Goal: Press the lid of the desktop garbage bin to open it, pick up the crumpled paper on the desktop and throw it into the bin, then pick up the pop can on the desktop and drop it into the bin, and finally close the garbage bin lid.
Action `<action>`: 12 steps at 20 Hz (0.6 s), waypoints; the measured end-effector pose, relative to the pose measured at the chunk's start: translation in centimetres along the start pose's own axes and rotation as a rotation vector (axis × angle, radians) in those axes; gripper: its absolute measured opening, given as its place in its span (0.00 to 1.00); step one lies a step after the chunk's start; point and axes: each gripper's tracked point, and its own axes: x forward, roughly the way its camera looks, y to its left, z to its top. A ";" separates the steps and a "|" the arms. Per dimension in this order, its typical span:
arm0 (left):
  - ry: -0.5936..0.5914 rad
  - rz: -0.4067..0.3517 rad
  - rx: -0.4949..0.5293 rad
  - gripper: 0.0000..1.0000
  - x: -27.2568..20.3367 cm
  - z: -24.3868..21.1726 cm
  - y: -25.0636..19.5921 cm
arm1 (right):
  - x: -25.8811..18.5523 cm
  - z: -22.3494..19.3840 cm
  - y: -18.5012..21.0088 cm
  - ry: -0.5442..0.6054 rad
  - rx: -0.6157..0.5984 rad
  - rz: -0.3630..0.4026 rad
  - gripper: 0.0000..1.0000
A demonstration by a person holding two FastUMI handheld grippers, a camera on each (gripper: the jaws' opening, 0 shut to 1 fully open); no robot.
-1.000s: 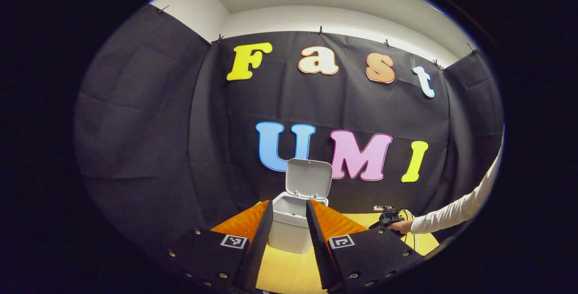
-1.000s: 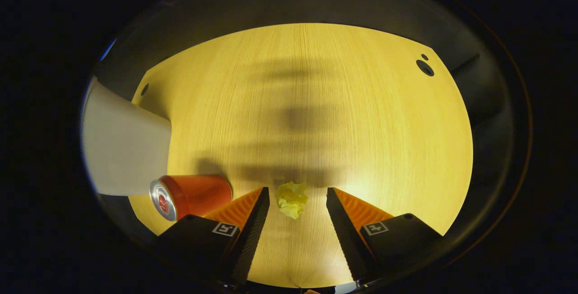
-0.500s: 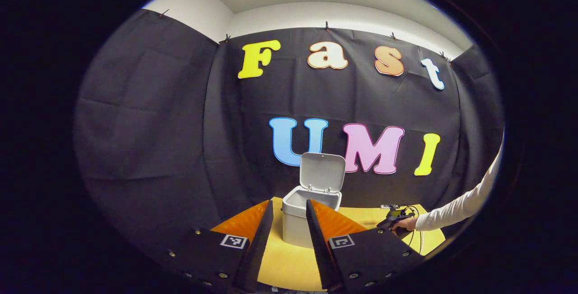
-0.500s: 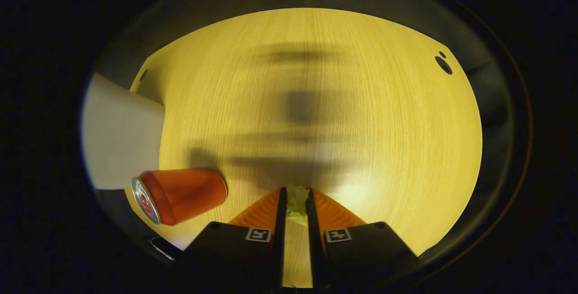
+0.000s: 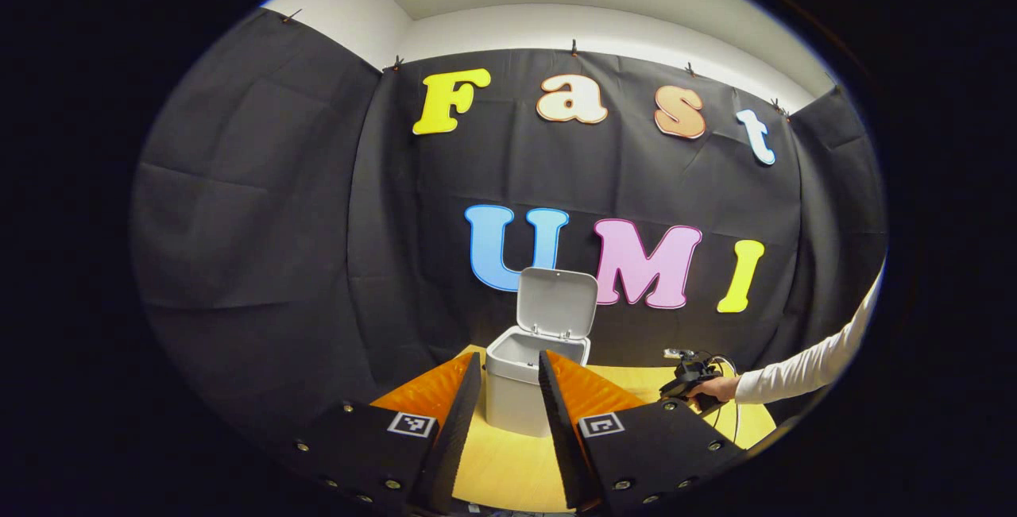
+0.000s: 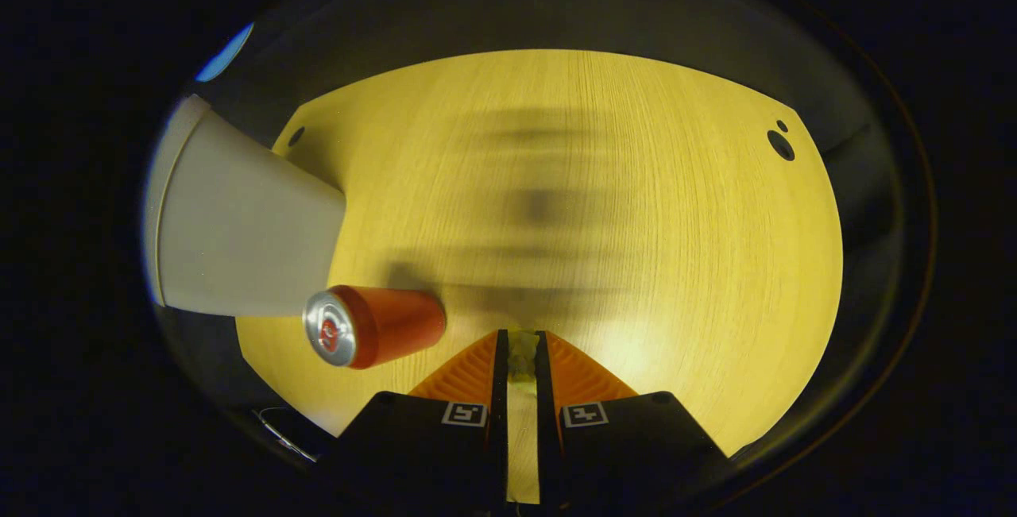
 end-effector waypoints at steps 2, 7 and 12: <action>0.000 -0.018 -0.007 0.51 0.5 -0.1 -0.3 | -2.2 1.3 0.7 -0.061 -0.032 0.013 0.20; -0.004 -0.068 -0.022 0.51 1.2 0.0 -1.1 | -9.8 4.6 6.1 -0.234 -0.078 0.132 0.20; -0.004 -0.122 -0.014 0.51 1.7 0.1 -2.3 | -15.2 8.0 8.5 -0.430 -0.191 0.236 0.20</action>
